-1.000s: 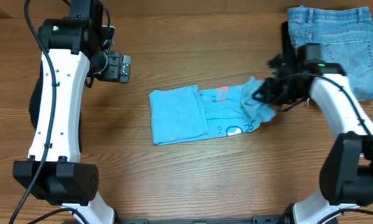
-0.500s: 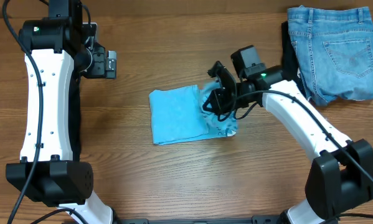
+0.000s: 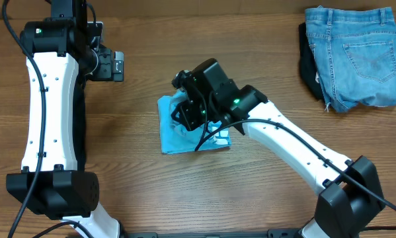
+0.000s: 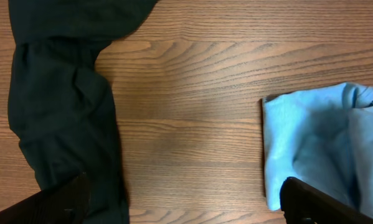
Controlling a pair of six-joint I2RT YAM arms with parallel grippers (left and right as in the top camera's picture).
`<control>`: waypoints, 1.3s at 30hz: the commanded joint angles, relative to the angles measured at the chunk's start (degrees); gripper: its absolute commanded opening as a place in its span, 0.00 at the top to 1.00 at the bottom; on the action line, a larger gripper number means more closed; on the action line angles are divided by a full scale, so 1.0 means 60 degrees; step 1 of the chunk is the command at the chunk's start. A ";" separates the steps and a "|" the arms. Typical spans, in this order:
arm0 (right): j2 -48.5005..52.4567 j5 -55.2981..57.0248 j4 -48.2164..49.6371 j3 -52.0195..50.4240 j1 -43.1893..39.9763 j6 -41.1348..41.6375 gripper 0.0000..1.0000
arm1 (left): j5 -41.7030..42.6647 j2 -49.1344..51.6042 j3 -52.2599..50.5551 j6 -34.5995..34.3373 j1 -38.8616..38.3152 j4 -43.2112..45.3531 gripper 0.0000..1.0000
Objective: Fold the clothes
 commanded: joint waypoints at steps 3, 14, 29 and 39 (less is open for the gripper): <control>0.0160 0.0182 0.0164 0.0324 0.0415 0.0062 0.00 | 0.0117 -0.0182 0.0186 0.0124 0.0018 0.0047 0.00; 0.0576 0.2218 -0.0645 0.0871 0.0055 0.0066 0.00 | 0.0124 -0.0146 0.0178 0.0120 0.0018 0.0109 0.00; 0.2637 0.2109 0.0896 0.0874 0.1453 0.0095 0.84 | 0.0124 -0.0058 0.0178 0.0087 0.1027 0.0535 0.00; 0.2248 0.1967 0.0044 0.1749 0.1508 0.0095 0.93 | 0.0550 -0.0058 0.0091 0.0095 0.1053 0.0514 0.00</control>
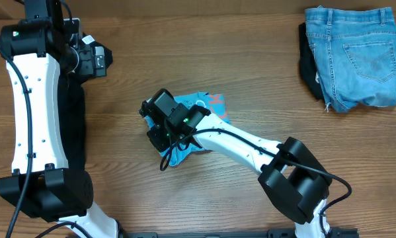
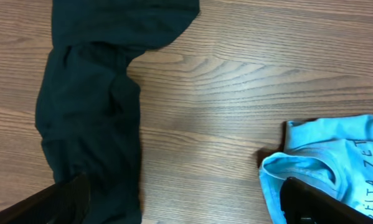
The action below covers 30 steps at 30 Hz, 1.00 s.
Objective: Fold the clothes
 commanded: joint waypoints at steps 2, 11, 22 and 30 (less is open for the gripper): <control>-0.0739 -0.0044 -0.1133 0.1417 -0.0831 0.0036 0.71 | 0.0962 -0.0058 -0.0160 0.0200 0.0040 0.0004 0.00; -0.1220 -0.0699 -0.4127 0.1891 -0.3745 0.0324 0.53 | 0.2820 -0.0058 -0.3319 0.0772 0.0029 0.1100 0.00; -0.0718 -0.0987 -0.4681 -0.0470 -0.3410 -0.0299 0.96 | 0.2812 -0.0058 -0.3752 0.0765 0.0033 0.1909 0.00; -0.0047 -0.0820 -0.1752 -0.2437 -0.4029 -0.0288 0.96 | 0.2809 -0.0058 -0.3752 0.0765 0.0033 0.2004 0.00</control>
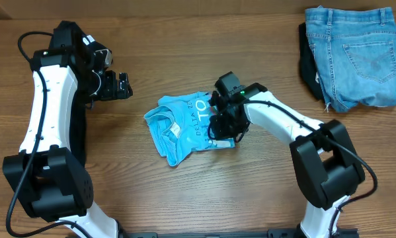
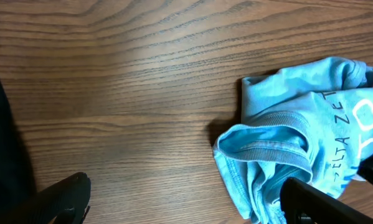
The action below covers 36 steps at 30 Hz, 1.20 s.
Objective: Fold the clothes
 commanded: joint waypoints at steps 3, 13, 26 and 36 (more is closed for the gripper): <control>0.1224 0.0882 0.0550 -0.0306 -0.0889 -0.0036 0.96 | 0.0138 -0.0062 -0.0025 0.0197 0.0033 0.0047 0.00; 0.1253 0.3388 0.5413 0.0077 -0.4011 -0.1246 0.94 | 0.0142 -0.0062 -0.0025 0.0193 0.0033 0.0372 0.00; 0.0335 -0.2674 -0.4277 0.4623 -0.4116 0.2557 0.05 | 0.0146 -0.0062 -0.0025 0.0193 0.0033 0.0495 0.00; 0.0306 0.1432 -0.4991 0.3486 -0.1803 1.0142 0.00 | 0.0146 -0.0062 -0.0025 0.0189 0.0033 0.0681 0.00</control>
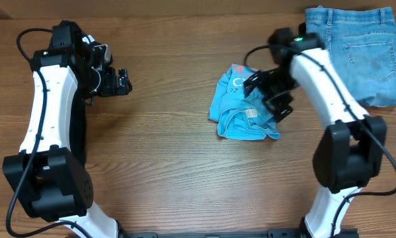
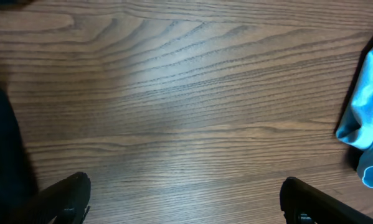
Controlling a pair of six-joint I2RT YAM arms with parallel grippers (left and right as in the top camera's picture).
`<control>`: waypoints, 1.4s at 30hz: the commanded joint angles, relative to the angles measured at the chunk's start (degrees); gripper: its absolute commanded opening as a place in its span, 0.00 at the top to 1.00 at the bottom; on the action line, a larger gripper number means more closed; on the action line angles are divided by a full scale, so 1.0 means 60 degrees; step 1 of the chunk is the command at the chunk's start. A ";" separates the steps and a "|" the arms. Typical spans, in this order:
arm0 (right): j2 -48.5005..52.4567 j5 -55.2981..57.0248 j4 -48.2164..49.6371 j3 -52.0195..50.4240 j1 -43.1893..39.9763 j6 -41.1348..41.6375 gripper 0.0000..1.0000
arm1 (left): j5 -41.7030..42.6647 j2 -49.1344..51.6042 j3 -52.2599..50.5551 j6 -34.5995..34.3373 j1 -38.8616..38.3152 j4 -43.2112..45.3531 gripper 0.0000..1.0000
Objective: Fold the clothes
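A crumpled light blue T-shirt [image 1: 234, 116] with printed lettering lies right of the table's middle. My right gripper [image 1: 269, 98] sits on its right edge, its fingers closed in the cloth. My left gripper [image 1: 123, 82] hangs open over bare wood at the left, well away from the shirt. In the left wrist view its two fingertips [image 2: 68, 196] stand wide apart with nothing between them, and only the shirt's edge [image 2: 368, 124] shows at the right.
Folded denim shorts [image 1: 366, 49] lie at the far right corner, with something dark under their left side. A black garment [image 1: 79, 142] lies along the left edge under my left arm; it is the dark patch [image 2: 2, 146] in the left wrist view.
The blue shirt has moved right and a little toward the back, and my right gripper with it. The left arm has barely moved; the shirt has slid to the edge of its wrist view.
At first my right gripper was over the bunched shirt at the table's middle. It was then at the shirt's left side, with the print showing. Later it was at the shirt's right side, the shirt looser. Now the shirt lies further right, nearer the shorts. My left gripper stayed open throughout.
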 commanded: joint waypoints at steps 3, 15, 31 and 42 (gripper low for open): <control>-0.0149 0.0805 0.1770 -0.1716 0.1002 0.2277 0.00 | 0.0117 -0.0062 -0.0015 0.0182 0.0029 0.0044 0.00; -0.0149 0.1162 0.5406 -0.4146 0.0776 -0.0871 0.23 | 0.0113 -0.0062 -0.0015 0.0073 0.0029 0.0026 0.00; -0.2291 0.2616 0.4867 -0.3741 -0.0630 -0.5501 0.96 | 0.0109 -0.0062 -0.0015 0.0011 0.0029 0.0080 0.00; -0.3960 0.2637 0.7198 -0.1005 -0.2091 -0.8018 0.96 | 0.0109 -0.0062 -0.0015 0.0015 0.0033 0.0211 0.00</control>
